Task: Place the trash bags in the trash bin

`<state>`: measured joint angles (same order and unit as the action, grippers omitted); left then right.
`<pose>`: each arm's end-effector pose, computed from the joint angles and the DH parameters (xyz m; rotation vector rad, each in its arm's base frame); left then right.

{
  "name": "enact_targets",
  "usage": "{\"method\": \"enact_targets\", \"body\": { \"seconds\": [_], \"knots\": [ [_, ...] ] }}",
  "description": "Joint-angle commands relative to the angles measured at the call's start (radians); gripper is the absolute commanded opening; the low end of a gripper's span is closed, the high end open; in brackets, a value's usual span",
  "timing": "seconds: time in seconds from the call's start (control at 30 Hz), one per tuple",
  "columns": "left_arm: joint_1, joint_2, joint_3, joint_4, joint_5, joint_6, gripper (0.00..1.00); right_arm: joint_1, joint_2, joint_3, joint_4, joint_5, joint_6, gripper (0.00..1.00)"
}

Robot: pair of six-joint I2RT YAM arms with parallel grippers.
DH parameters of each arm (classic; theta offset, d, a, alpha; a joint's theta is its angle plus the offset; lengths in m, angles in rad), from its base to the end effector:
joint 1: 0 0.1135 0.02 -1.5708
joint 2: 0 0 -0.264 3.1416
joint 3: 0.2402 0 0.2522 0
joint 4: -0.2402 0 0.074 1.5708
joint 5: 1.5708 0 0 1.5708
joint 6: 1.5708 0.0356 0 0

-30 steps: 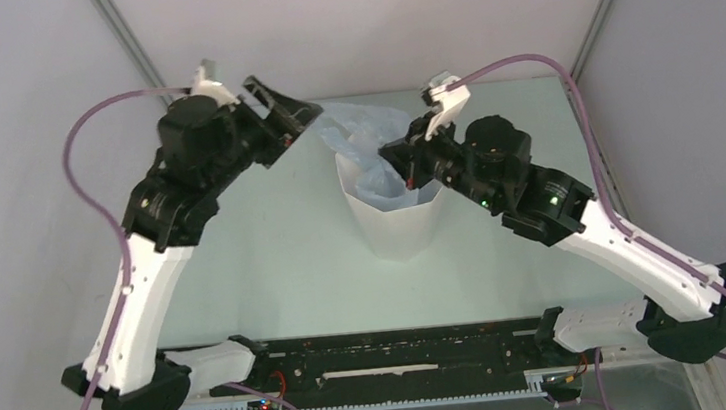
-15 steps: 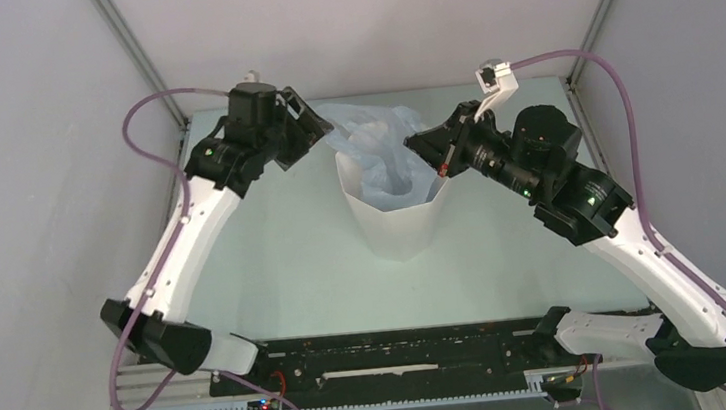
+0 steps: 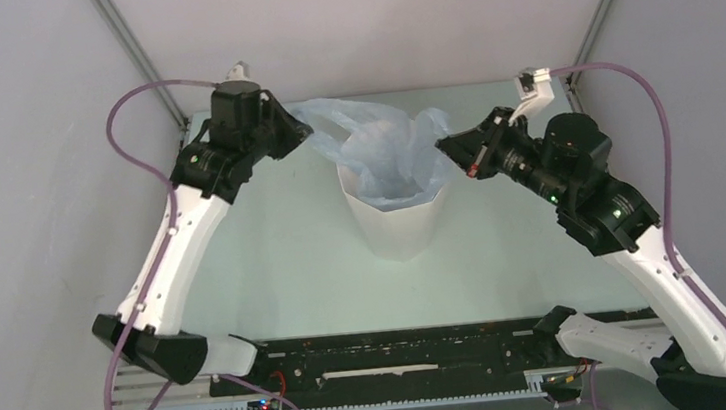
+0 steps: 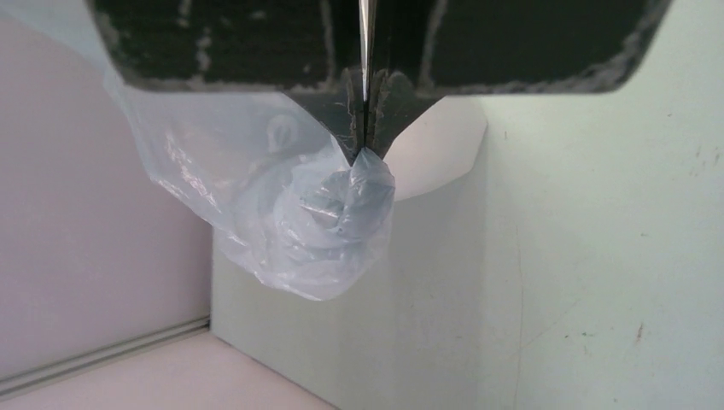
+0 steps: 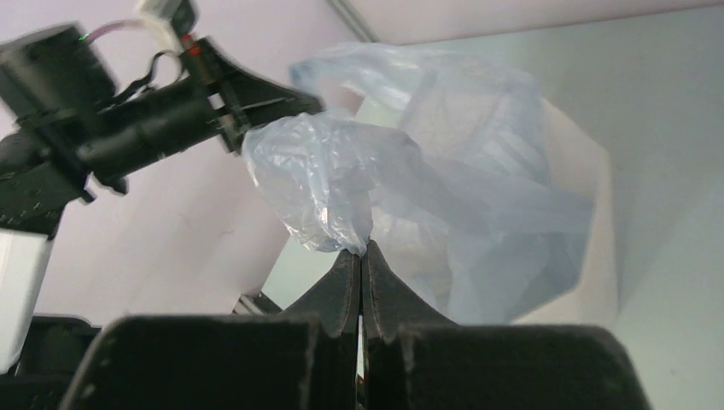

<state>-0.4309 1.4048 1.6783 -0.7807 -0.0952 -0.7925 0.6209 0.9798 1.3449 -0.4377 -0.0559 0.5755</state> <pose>0.2664 -0.1188 0.4446 -0.4438 2.0944 -0.6396 0.1530 0.1119 0.4683 -0.0843 1.7305 0.9470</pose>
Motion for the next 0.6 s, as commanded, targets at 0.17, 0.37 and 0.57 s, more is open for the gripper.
{"method": "enact_targets", "body": {
  "seconds": [0.17, 0.37, 0.57],
  "knots": [
    [0.085, -0.237, -0.196, 0.137, 0.233, -0.036, 0.00, -0.245, -0.110, -0.058, -0.152, -0.124, 0.109, 0.00],
    [0.154, -0.288, -0.242, 0.141, 0.306, -0.042, 0.00, -0.401, -0.127, -0.058, -0.242, -0.216, 0.102, 0.00],
    [0.196, -0.304, -0.222, 0.095, 0.351, 0.008, 0.00, -0.460, -0.134, -0.055, -0.301, -0.227, 0.024, 0.00]
  ]
}}
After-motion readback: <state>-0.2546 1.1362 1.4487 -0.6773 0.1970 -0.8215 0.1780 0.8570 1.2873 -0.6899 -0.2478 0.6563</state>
